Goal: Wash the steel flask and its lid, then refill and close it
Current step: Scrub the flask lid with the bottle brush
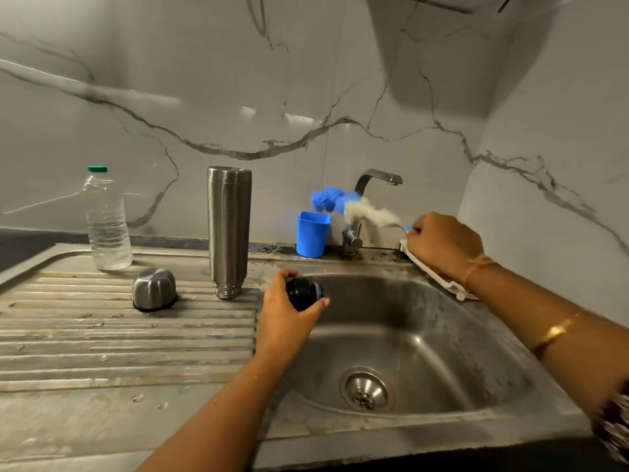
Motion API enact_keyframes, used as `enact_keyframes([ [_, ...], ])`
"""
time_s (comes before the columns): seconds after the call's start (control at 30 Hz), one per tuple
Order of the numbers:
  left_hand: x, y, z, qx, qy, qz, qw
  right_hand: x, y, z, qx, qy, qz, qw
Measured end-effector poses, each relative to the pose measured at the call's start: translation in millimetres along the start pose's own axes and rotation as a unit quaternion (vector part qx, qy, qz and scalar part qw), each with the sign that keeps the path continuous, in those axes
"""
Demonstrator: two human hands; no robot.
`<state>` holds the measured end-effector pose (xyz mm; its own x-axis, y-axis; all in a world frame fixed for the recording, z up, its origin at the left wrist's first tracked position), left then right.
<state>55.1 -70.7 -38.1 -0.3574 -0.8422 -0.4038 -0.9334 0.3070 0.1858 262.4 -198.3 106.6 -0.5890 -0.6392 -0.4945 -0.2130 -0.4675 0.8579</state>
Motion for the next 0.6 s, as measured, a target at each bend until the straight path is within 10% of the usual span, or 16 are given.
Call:
enact_keyframes([
  [0.37,13,-8,-5,0.085,0.057,0.046,0.994,130,28,-35,-0.064,0.020,0.104,0.992],
  [0.6,29,-32,-3,0.453,0.220,0.069,0.861,145,42,-48,-0.116,0.031,0.121,0.985],
])
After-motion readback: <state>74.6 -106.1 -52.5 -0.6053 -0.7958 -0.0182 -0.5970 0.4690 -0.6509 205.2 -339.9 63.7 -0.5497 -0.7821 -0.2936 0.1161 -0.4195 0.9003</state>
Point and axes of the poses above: each hand's wrist, its own x-axis away from the middle knuckle, its own y-axis out of the back of the hand, z = x × y, the point moved 10 cm from there along -x, towards the middle knuckle, and after that the axes turned 1 degree about -y, right-handed, at the moved point
